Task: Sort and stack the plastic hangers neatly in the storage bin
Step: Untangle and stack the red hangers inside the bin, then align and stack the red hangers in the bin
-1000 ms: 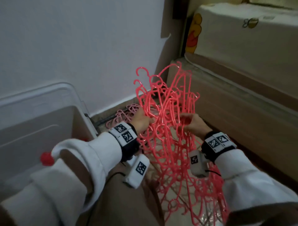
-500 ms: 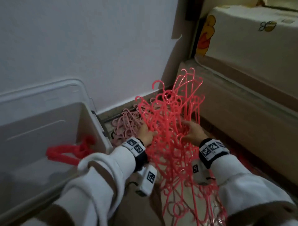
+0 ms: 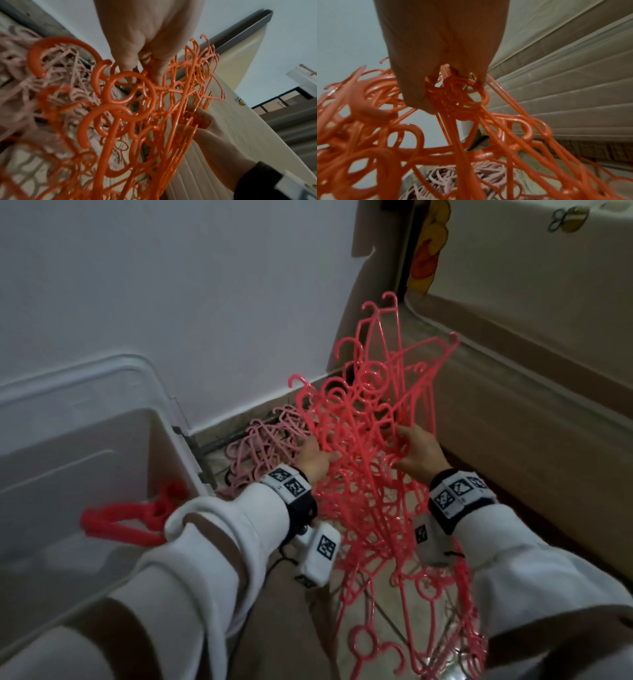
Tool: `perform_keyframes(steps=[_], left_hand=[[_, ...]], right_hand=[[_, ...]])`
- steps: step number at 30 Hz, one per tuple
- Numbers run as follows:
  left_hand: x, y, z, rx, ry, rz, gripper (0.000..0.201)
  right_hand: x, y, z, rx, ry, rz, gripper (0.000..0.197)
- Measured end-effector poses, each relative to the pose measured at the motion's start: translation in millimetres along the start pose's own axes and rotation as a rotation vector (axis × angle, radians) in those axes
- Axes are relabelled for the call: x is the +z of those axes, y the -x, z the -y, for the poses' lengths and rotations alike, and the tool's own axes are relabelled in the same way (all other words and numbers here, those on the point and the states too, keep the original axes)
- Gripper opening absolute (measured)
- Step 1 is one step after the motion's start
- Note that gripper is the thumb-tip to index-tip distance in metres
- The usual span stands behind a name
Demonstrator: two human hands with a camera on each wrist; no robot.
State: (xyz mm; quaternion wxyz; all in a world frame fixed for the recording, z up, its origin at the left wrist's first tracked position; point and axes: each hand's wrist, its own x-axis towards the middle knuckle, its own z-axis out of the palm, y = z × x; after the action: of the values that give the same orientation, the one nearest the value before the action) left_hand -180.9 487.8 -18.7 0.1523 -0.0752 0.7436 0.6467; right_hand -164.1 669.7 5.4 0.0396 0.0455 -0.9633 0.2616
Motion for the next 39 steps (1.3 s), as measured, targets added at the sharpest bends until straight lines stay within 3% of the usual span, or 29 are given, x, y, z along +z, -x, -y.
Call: perform_keyframes(steps=[4,8,14,17,23,28,31,34,39], left_hand=[[-33.5,-2.8,-25.9,0.076,0.002,0.018,0.043],[-80.1,3.1,-49.2,0.094,0.027,0.025,0.027],[-163.4,13.7,-56.6,0.023,0.004,-0.116,0.021],[-208.3,29.8,-53.3,-0.001,-0.012,-0.191,0.029],[-295.5,69.9,-22.8,-0.072,0.009,-0.374,0.032],[-340.0,96.0,10.3,-0.109,0.045,-0.508,0.035],[-361.9,103.8,34.3,-0.189,0.096,-0.61,0.028],[-369.5,115.7,49.9,-0.349,0.005,-0.576,0.028],[-363.3,118.9,60.5,-0.518,-0.059,-0.55,0.04]], right_hand=[[-4.3,-16.9,25.4,-0.054,-0.068,-0.012,0.035],[3.4,-31.2,67.1,-0.108,-0.193,0.027,0.035],[23.1,-41.8,140.8,-0.217,-0.254,0.176,0.036],[37.4,-43.8,180.5,-0.274,-0.245,0.231,0.032],[87.0,-45.5,256.8,-0.313,-0.298,0.37,0.028],[136.4,-42.7,316.1,-0.364,-0.205,0.444,0.025],[171.9,-46.1,331.5,-0.357,0.045,0.571,0.053],[196.8,-40.2,330.1,-0.361,0.26,0.647,0.077],[212.0,-34.0,328.0,-0.488,0.177,0.768,0.062]])
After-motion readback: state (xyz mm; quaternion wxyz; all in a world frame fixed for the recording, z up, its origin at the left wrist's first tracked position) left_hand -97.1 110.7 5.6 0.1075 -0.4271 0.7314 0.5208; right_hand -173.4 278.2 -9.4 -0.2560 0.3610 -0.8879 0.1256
